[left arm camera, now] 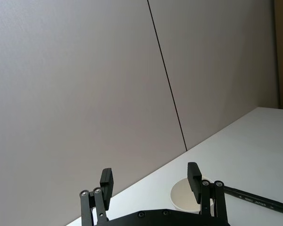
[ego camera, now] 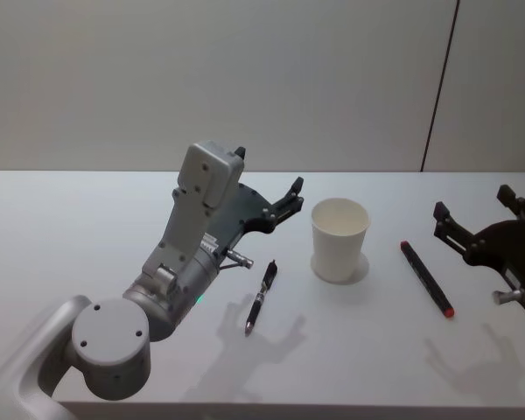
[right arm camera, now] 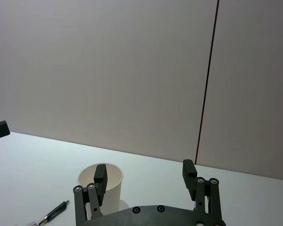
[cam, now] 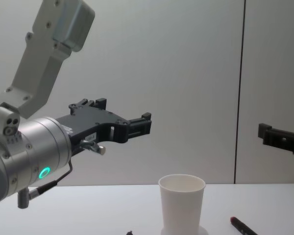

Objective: Place the pen into the pen holder.

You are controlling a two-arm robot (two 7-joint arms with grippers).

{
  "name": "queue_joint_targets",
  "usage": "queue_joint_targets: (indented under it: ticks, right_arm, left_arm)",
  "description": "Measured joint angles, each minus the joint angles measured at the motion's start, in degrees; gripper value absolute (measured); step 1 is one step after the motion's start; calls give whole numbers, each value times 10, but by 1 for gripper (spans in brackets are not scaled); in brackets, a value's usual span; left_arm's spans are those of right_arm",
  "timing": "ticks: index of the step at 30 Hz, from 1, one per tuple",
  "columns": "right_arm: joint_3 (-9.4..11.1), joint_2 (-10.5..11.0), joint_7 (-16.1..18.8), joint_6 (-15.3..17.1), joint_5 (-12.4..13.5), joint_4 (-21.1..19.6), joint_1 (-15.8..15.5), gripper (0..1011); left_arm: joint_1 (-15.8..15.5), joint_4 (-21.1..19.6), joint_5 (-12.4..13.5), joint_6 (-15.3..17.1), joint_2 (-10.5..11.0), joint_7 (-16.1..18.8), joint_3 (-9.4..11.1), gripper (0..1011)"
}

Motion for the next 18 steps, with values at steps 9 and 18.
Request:
queue_joint_targets:
  ticks: [9, 18]
  right_arm:
    - [0, 0, 0, 0, 0, 0, 0, 1001]
    - [0, 0, 0, 0, -1, 0, 0, 1001]
  left_arm:
    - [0, 0, 0, 0, 0, 0, 0, 1004]
    - [0, 0, 0, 0, 0, 0, 0, 1004]
